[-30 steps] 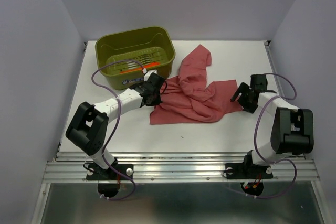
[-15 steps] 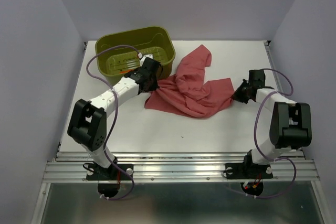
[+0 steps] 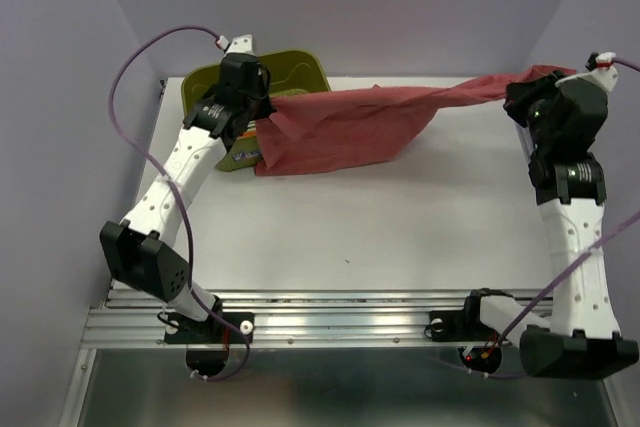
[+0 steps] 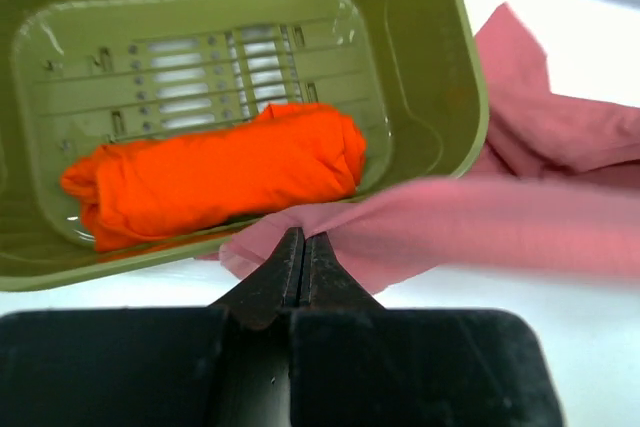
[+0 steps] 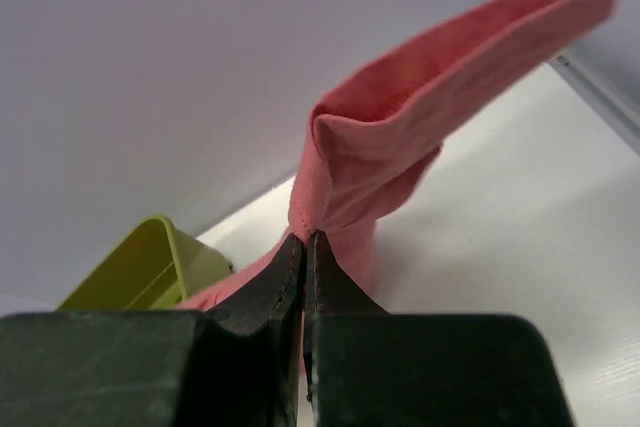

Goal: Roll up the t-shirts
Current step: Move the T-shirt to the center of the board, then move the bin to the corner of the board.

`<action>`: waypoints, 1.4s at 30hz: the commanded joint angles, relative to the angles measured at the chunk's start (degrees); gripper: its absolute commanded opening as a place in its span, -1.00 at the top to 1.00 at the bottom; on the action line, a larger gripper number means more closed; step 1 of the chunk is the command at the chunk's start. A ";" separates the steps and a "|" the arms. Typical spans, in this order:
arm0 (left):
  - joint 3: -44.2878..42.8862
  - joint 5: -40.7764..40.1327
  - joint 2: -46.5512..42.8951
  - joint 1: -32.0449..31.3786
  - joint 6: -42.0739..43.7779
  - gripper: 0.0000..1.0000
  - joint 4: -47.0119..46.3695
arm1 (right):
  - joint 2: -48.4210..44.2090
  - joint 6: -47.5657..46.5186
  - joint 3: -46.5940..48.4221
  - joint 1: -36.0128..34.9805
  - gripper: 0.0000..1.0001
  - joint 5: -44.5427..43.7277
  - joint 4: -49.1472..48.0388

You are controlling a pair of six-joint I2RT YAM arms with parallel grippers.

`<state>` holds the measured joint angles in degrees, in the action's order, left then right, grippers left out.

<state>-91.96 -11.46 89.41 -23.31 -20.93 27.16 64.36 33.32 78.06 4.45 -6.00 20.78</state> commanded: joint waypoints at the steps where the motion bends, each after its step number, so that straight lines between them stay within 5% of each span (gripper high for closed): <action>1: 0.89 2.93 -6.95 1.34 2.82 1.00 1.14 | -8.16 -3.08 -4.38 0.39 0.99 -7.18 9.53; 5: 13.45 9.24 -13.44 1.42 1.77 1.00 -0.61 | -18.09 -1.44 -15.09 0.39 0.99 -7.02 17.96; 6: 20.09 10.92 -14.43 1.34 1.42 1.00 -2.01 | -20.13 -0.46 -17.13 0.39 0.83 -5.53 21.12; 7: 23.29 13.29 -15.22 1.34 1.24 1.00 -2.37 | -22.06 0.59 -19.07 0.39 0.58 -4.12 22.37; 8: 25.84 15.75 -15.66 1.42 0.98 0.75 -2.46 | -24.00 2.78 -20.91 0.39 0.29 -0.89 23.60; 9: 29.61 16.64 -15.93 1.43 0.63 0.52 -1.68 | -27.50 3.59 -24.33 0.39 -0.31 0.54 25.35; 10: 30.87 16.91 -15.76 1.43 0.54 0.11 -1.06 | -28.84 4.90 -25.75 0.39 -0.54 1.51 26.15; 11: 31.40 16.65 -15.58 1.34 0.62 -0.04 -0.36 | -29.89 5.09 -27.94 0.39 -0.61 1.17 27.38; 14: 29.92 13.76 -15.84 1.42 1.33 -0.35 1.41 | -30.61 5.26 -29.19 0.39 -0.65 -1.02 27.92; 16: 26.24 11.48 -15.67 1.42 1.94 -0.39 2.02 | -29.56 4.83 -29.98 0.39 -0.65 0.98 25.73; 26: 13.49 4.26 -1.28 1.34 0.37 -0.30 -0.53 | -23.06 3.33 -27.26 0.39 -0.68 4.07 17.11; 35: 12.69 13.84 2.52 -2.52 1.41 -0.15 -5.45 | -23.67 3.50 -29.45 0.39 -0.73 4.06 17.11; 42: 6.03 6.12 10.69 -2.36 3.43 -0.16 -4.06 | -23.14 3.59 -31.65 0.39 -0.74 5.12 16.31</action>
<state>-80.47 -0.60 96.51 -26.68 -19.57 23.51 41.36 37.34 46.81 4.54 -1.85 40.03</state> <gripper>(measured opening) 0.578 0.867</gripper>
